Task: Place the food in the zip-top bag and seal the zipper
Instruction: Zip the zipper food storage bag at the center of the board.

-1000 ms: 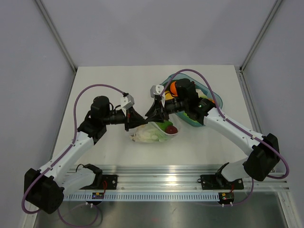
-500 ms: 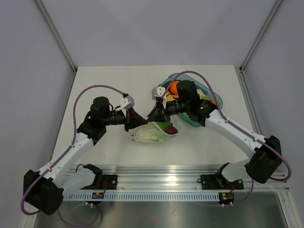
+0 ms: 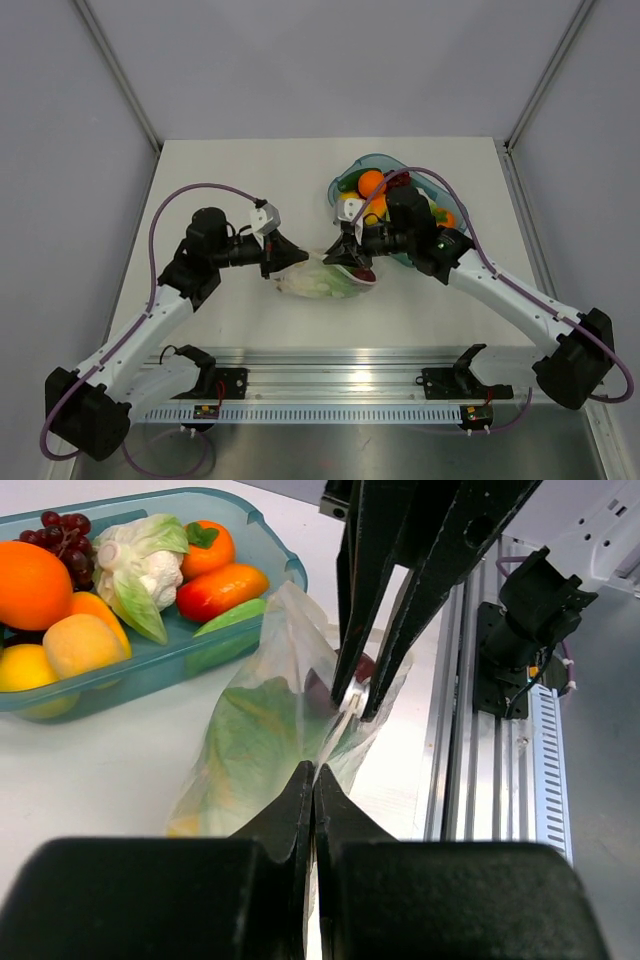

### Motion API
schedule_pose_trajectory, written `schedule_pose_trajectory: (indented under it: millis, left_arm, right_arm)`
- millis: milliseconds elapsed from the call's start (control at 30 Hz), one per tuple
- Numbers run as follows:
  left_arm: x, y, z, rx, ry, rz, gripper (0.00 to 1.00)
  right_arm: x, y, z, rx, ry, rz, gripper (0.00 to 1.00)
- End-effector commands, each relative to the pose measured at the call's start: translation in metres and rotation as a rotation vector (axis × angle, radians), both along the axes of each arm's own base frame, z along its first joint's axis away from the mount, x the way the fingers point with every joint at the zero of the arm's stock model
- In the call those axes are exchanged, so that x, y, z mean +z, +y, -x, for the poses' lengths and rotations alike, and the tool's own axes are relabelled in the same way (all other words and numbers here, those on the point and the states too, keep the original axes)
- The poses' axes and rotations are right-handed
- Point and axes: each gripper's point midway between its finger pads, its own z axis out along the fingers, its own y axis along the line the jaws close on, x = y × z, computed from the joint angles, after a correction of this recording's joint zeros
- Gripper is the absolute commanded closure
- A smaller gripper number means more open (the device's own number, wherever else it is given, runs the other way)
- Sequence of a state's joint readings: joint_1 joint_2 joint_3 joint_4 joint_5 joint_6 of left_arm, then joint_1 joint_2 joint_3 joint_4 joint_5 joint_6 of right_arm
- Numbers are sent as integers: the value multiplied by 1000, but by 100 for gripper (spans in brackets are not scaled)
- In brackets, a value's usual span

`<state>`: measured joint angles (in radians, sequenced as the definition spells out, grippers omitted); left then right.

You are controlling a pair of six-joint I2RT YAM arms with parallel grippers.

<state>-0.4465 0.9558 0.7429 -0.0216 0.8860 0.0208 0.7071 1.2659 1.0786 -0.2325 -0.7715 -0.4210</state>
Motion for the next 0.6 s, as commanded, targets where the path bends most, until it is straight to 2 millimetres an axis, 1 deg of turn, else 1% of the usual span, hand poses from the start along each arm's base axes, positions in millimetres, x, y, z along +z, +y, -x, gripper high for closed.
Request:
schedule_pose_trajectory:
  millis: [0, 100, 133, 167, 233, 267, 333, 367, 433, 467, 567]
  left_arm:
    - [17, 8, -15, 84, -100, 8, 100]
    - [17, 10, -17, 106, -93, -4, 100]
    - [18, 11, -17, 111, -94, -4, 100]
    - [18, 12, -19, 124, -97, -7, 100]
    - [19, 14, -23, 150, -88, -5, 100]
    - [21, 15, -24, 156, -88, -5, 100]
    - [25, 16, -27, 176, -88, -3, 100]
    - [26, 17, -31, 197, -89, -5, 100]
    - [28, 19, -36, 224, -88, -3, 100]
    - [27, 20, -41, 247, -84, -6, 100]
    - [29, 20, -48, 272, -87, 2, 100]
  right_arm:
    - [-4, -17, 1, -71, -21, 36, 100]
    - [-7, -27, 2, -117, -24, 43, 100]
    - [-12, -30, 3, -126, -21, 50, 100]
    - [-8, -35, 5, -149, -31, 42, 100]
    - [-13, -41, 8, -170, -25, 48, 100]
    - [-7, -45, 9, -190, -36, 38, 100]
    - [-11, -52, 12, -216, -32, 45, 100]
    - [-7, -57, 13, -239, -42, 35, 100]
    - [-6, -65, 18, -259, -45, 33, 100]
    - [-8, -69, 17, -283, -42, 37, 100]
    - [-8, -76, 19, -315, -46, 31, 100]
